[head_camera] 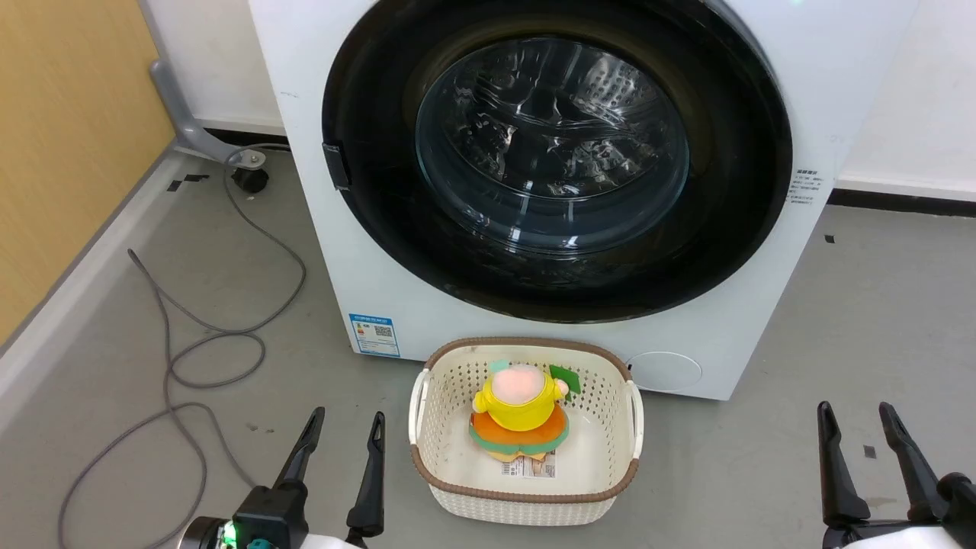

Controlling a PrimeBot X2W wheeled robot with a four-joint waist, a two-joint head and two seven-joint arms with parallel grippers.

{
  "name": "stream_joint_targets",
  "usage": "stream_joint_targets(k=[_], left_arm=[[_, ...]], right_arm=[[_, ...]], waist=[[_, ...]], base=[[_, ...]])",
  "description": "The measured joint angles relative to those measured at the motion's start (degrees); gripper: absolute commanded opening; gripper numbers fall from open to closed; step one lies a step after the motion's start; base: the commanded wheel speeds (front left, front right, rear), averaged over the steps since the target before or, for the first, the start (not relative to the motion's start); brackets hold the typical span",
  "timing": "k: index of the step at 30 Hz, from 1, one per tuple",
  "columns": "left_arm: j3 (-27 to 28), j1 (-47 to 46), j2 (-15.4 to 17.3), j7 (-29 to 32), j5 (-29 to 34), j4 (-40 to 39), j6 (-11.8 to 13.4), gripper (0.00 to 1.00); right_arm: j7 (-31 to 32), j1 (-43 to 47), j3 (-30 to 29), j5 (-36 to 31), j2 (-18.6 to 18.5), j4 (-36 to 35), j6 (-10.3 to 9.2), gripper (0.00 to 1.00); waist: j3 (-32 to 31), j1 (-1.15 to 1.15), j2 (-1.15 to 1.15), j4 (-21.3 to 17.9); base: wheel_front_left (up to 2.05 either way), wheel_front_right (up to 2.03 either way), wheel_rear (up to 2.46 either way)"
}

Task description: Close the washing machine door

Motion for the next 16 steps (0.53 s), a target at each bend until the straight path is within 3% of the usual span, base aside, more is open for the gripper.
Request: stream_joint_targets(k=[12,13,16], left_arm=[[0.1,0.0,-0.2,0.0,1.0,-0.1,0.6,1.0],[0.0,0.0,-0.1,0.0,1.0,-0.1,0.5,0.0],[-0.1,0.0,-0.2,0.1,0.9,-0.1,0.5,0.0]], right_arm=[[-0.2,0.0,0.5,0.0,0.3,0.2,0.0,1.0],[-0.2,0.0,0.5,0.0,0.3,0.2,0.0,0.0],[-0.1,-0.1,0.5,0.0,0.3,0.2,0.01,0.0]], waist=[[0.1,0.0,0.0,0.0],[0.1,0.0,0.0,0.1],[0.1,0.0,0.0,0.1]], base=[[0.0,0.0,0.0],[0.0,0.0,0.0],[0.0,0.0,0.0]])
